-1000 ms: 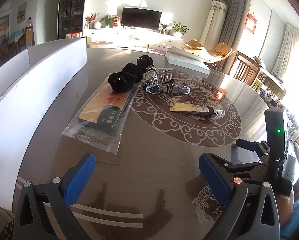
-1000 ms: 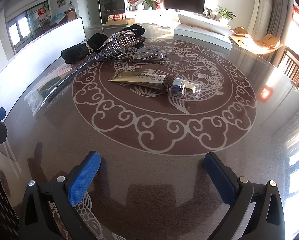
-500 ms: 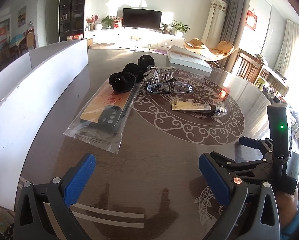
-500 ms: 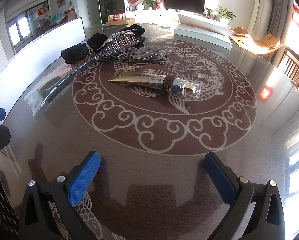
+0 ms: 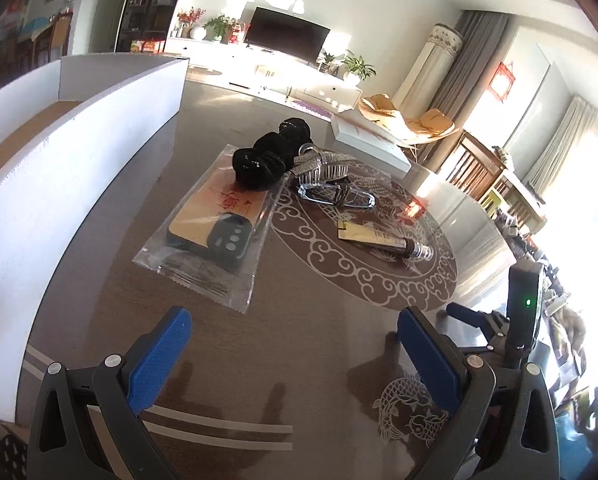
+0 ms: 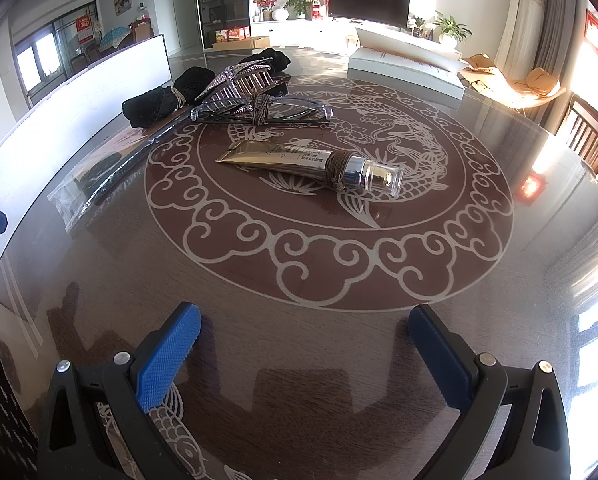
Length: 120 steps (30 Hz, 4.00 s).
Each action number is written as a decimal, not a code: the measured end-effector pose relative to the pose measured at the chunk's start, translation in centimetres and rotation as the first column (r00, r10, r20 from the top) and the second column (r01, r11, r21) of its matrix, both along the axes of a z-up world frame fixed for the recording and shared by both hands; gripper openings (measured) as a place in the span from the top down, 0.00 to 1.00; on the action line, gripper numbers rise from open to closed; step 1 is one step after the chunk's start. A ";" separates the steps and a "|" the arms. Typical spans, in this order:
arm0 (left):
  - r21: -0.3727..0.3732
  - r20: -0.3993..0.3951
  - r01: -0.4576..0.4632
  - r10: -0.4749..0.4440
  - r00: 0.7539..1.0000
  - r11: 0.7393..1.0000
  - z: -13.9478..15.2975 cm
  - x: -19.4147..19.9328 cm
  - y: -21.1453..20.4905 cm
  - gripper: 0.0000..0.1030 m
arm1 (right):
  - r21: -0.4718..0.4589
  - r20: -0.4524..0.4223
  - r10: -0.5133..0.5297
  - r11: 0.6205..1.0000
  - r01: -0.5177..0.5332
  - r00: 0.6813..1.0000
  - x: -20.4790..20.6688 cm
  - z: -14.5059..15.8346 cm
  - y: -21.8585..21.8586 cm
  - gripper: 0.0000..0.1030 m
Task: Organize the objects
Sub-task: 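Grasp the bagged phone case with the left tool while the right tool grasps the gold tube, then carry the phone case and gold tube into the cardboard bin and open both tools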
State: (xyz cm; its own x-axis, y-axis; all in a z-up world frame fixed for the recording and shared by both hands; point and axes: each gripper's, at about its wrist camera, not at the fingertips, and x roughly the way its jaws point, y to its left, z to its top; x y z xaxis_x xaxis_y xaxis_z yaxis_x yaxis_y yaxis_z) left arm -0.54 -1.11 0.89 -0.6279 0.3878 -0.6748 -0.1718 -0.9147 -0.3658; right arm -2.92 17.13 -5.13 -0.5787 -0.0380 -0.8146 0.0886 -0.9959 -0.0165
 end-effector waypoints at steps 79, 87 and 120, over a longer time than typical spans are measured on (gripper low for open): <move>-0.401 0.209 0.035 0.055 0.976 0.915 -4.4 -3.8 1.4 0.26 | 0.020 0.330 0.452 0.874 -0.485 0.828 -12.5 1.6 -0.8 0.42; -0.331 0.094 -0.075 0.112 0.989 0.941 -2.2 -2.8 -0.6 0.27 | -0.088 0.296 0.422 0.906 -0.415 0.857 -7.8 3.6 -0.2 0.75; -0.054 -0.134 -0.399 0.389 0.911 0.915 11.1 2.3 -21.7 0.41 | -0.588 -0.189 0.554 0.598 -0.545 0.811 -10.0 17.8 -28.3 0.75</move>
